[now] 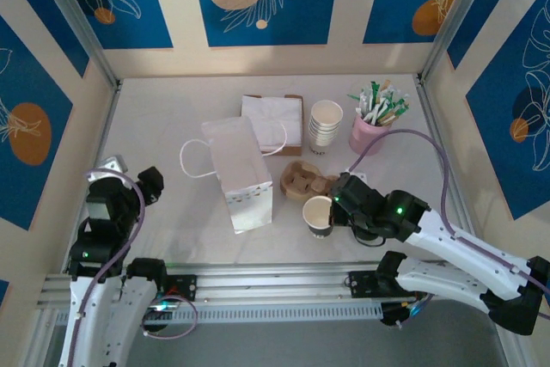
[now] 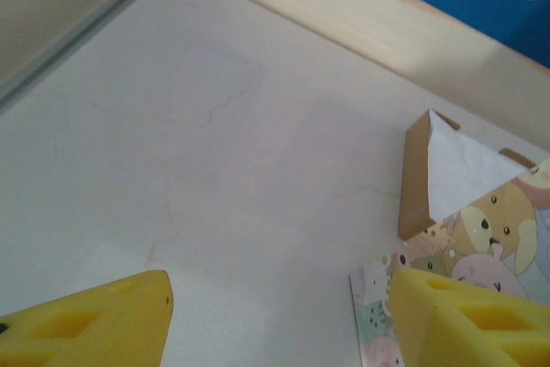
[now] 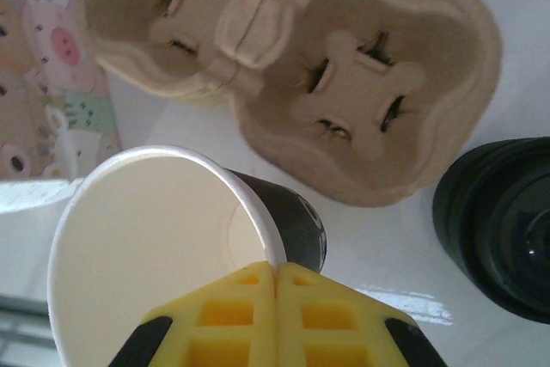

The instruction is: Pack the takeout coffee

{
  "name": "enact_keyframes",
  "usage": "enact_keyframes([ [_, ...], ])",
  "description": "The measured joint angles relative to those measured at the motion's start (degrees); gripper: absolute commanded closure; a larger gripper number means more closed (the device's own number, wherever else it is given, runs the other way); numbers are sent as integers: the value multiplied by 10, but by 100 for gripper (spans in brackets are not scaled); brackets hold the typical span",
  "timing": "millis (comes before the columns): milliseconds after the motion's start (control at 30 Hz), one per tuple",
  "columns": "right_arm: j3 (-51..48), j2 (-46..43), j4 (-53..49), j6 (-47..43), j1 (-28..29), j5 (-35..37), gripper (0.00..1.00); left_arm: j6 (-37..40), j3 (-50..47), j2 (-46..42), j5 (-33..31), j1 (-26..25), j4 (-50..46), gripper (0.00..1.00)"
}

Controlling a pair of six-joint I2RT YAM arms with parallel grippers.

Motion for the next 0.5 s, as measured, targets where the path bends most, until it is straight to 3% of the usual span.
enact_keyframes([
  [233, -30, 1, 39, 8, -49, 39, 100, -1, -1, 30, 33, 0, -13, 35],
  [500, -43, 1, 85, 0, -95, 14, 100, 0, -3, 21, 43, 0, -18, 35],
])
